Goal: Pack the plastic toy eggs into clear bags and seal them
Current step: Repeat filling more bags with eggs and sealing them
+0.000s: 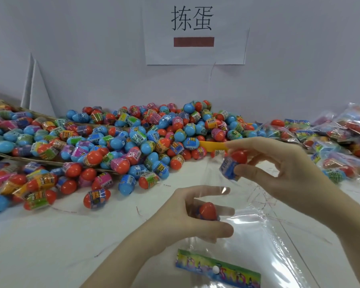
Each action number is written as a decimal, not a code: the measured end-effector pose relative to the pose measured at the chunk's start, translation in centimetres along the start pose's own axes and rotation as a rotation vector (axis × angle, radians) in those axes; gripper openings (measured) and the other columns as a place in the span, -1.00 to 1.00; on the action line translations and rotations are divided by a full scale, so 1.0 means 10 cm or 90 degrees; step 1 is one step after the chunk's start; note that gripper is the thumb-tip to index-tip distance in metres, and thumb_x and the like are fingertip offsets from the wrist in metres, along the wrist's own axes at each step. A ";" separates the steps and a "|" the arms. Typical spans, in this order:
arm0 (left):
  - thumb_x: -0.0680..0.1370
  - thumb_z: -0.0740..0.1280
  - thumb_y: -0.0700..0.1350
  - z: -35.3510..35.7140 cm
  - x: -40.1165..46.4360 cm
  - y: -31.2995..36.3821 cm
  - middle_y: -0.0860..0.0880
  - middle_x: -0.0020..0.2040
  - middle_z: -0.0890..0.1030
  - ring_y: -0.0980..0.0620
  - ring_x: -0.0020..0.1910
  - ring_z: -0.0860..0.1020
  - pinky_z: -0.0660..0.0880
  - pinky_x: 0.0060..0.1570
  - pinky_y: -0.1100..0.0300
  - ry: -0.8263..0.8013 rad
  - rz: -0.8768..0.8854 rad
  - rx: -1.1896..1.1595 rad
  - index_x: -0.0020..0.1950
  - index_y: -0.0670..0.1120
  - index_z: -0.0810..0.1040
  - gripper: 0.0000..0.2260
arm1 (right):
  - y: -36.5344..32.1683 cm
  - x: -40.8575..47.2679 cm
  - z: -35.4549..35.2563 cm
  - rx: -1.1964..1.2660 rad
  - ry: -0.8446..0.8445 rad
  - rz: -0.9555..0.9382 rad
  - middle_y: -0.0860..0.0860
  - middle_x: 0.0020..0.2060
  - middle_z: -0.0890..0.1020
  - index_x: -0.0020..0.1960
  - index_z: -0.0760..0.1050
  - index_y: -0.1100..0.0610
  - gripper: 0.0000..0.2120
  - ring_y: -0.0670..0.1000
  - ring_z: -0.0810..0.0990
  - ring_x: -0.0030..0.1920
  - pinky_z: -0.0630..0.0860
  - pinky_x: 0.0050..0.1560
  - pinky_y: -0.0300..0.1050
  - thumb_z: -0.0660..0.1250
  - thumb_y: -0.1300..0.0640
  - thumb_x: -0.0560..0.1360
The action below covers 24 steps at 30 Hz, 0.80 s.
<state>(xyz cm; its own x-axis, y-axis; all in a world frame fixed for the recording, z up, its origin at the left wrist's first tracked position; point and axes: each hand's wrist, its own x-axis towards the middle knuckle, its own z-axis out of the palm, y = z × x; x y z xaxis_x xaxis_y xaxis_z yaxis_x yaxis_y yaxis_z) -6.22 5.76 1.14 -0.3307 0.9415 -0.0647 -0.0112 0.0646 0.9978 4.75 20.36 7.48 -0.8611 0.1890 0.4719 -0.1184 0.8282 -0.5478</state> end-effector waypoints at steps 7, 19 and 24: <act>0.30 0.48 -0.26 -0.01 -0.03 0.02 -0.01 0.02 0.68 0.02 -0.12 0.67 0.59 -0.10 0.17 -0.042 -0.003 0.021 0.16 0.15 0.51 -0.49 | -0.01 0.01 0.03 -0.050 0.055 -0.002 -0.19 -0.16 0.55 -0.03 0.43 -0.12 -0.64 -0.12 0.59 -0.19 0.46 0.06 -0.37 0.45 0.18 0.27; 0.32 0.44 -0.09 0.02 -0.02 0.03 -0.10 -0.02 0.68 -0.05 -0.12 0.67 0.59 -0.23 0.22 -0.025 0.036 -0.036 0.01 0.09 0.62 -0.72 | 0.05 -0.05 -0.11 0.085 -0.197 0.106 -0.34 -0.10 0.62 0.15 0.30 -0.26 -0.39 -0.35 0.47 0.06 0.31 0.12 -0.22 0.30 -0.25 0.10; 0.32 0.45 -0.05 0.01 -0.01 0.02 -0.04 -0.06 0.70 -0.03 -0.14 0.67 0.58 -0.27 0.24 -0.020 0.024 -0.074 -0.07 0.18 0.67 -0.78 | 0.08 -0.03 -0.12 0.096 -0.166 0.129 -0.25 -0.13 0.65 0.13 0.35 -0.24 -0.46 -0.29 0.52 0.02 0.35 0.18 -0.12 0.26 -0.26 0.15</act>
<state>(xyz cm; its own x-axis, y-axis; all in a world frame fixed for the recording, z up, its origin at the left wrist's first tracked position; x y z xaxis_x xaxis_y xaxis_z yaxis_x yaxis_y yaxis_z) -6.03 5.69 1.37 -0.3034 0.9525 -0.0249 -0.1085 -0.0086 0.9941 5.52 21.63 7.70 -0.9695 0.1843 0.1613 0.0130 0.6964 -0.7176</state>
